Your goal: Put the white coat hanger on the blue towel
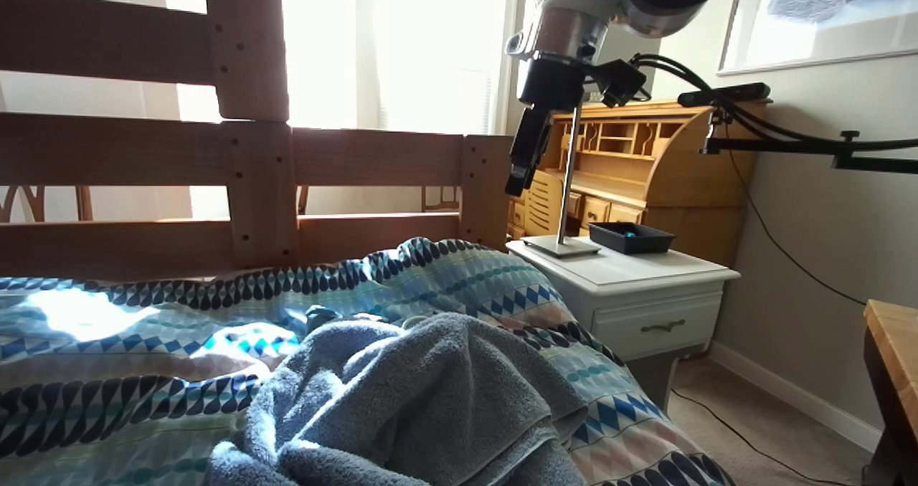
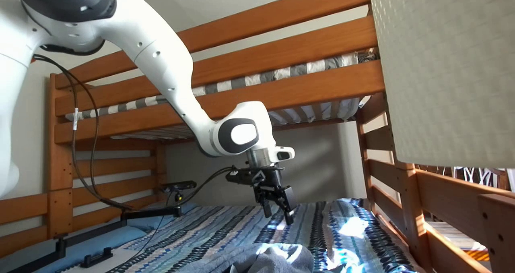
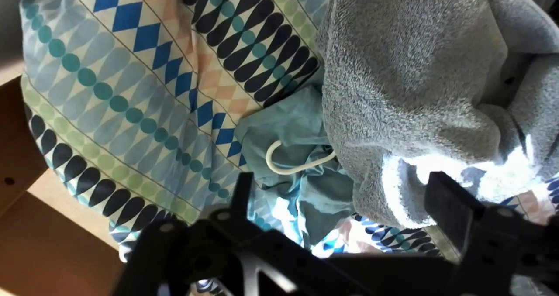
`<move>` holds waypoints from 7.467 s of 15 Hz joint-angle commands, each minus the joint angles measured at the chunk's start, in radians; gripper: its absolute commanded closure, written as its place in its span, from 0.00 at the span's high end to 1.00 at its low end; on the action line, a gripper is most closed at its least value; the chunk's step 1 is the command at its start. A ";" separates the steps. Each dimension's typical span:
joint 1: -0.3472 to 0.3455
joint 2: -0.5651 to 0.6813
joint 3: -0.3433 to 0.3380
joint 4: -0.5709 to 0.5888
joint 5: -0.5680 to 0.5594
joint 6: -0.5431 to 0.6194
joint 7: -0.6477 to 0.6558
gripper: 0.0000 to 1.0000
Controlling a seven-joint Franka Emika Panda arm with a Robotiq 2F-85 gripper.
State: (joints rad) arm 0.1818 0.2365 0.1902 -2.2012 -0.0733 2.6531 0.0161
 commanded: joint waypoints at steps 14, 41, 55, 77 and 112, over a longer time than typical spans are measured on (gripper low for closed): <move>0.058 0.141 -0.019 0.006 -0.045 0.073 -0.010 1.00; 0.117 0.503 -0.139 0.366 -0.081 0.185 -0.012 1.00; 0.105 0.534 -0.156 0.378 -0.080 0.208 -0.019 1.00; 0.122 0.760 -0.160 0.650 -0.094 0.158 -0.076 1.00; 0.194 0.776 -0.258 0.780 -0.116 0.184 -0.012 0.03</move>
State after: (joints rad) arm 0.3290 1.0595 -0.0053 -1.4015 -0.1456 2.7920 -0.0682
